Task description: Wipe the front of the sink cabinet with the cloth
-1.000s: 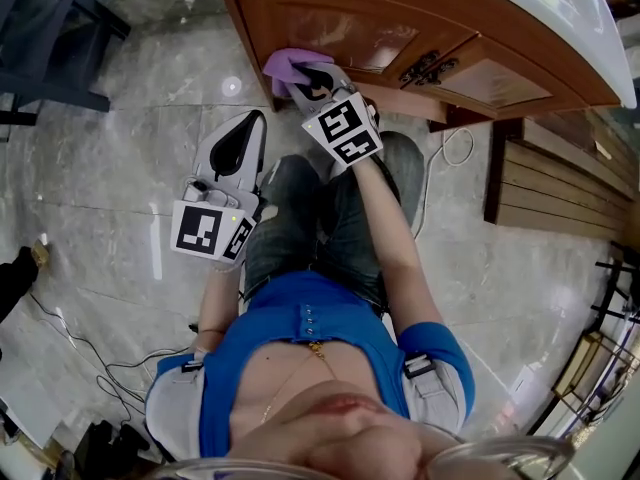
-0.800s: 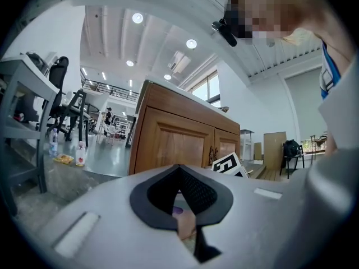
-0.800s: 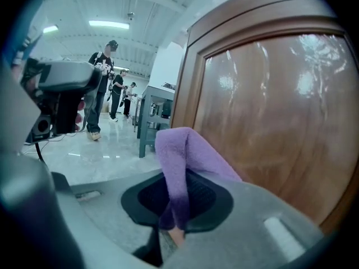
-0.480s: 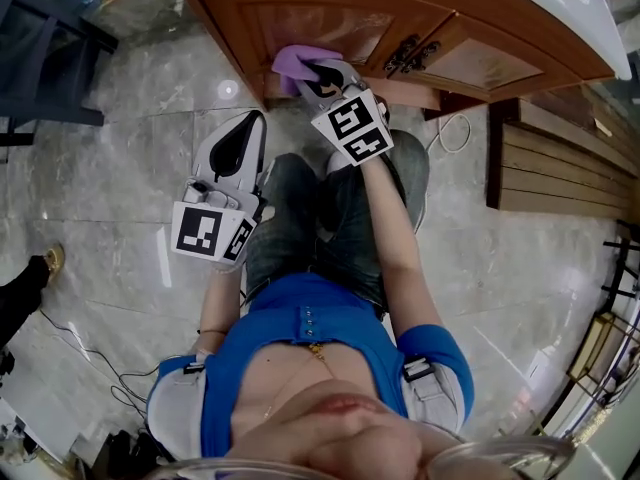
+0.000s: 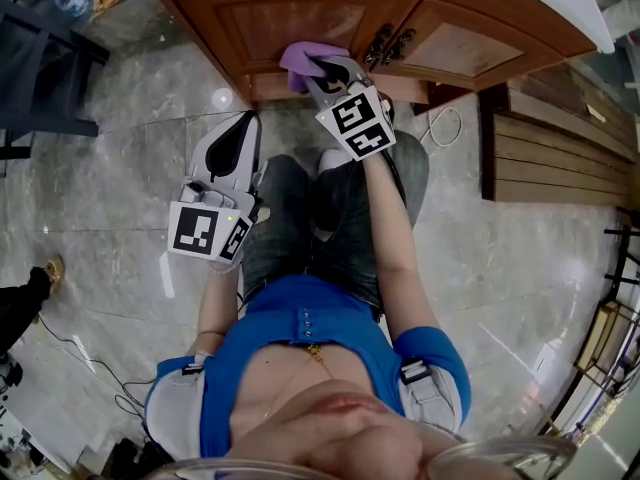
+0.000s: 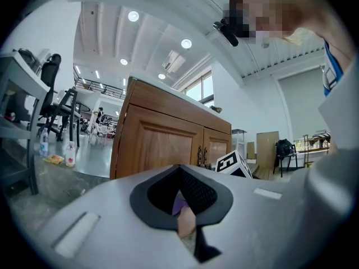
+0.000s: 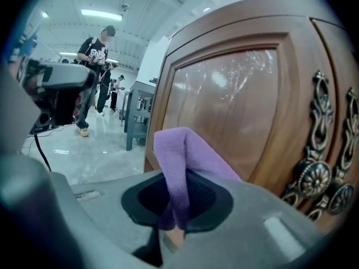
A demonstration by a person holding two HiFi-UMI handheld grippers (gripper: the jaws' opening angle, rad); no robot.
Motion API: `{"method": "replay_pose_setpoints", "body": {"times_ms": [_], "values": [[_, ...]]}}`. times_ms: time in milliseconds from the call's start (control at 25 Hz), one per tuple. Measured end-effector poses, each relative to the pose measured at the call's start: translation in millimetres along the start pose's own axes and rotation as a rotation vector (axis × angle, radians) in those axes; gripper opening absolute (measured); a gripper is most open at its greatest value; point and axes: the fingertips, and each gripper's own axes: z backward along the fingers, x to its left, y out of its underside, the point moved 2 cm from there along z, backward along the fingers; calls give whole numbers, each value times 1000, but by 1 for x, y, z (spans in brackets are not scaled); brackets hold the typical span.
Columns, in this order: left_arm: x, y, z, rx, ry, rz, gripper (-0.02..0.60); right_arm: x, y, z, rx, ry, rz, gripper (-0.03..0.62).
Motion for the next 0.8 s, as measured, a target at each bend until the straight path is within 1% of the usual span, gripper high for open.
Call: {"method": "replay_pose_setpoints", "body": {"times_ms": [240,360,440,600,720,800], "values": [[-9,-4,4,-8,7,-2,0,-12,7,12,35,42,9,57],[-10,-10,13,-16,5,-9,0,-13,9,14,91,64,21,57],[-10,-11,23,-29,10,-16,0,-12,11,14,150,45,24,57],[-5,-15,43,-50,27,-59,0,-19,10,12,232,7,24,57],[2,-13,53,-29,14,-33,0,-20,8,12,289,-11,16,57],[11,-4,63,6,-26,5,0,-12,10,12,318,-2,23,57]]}}
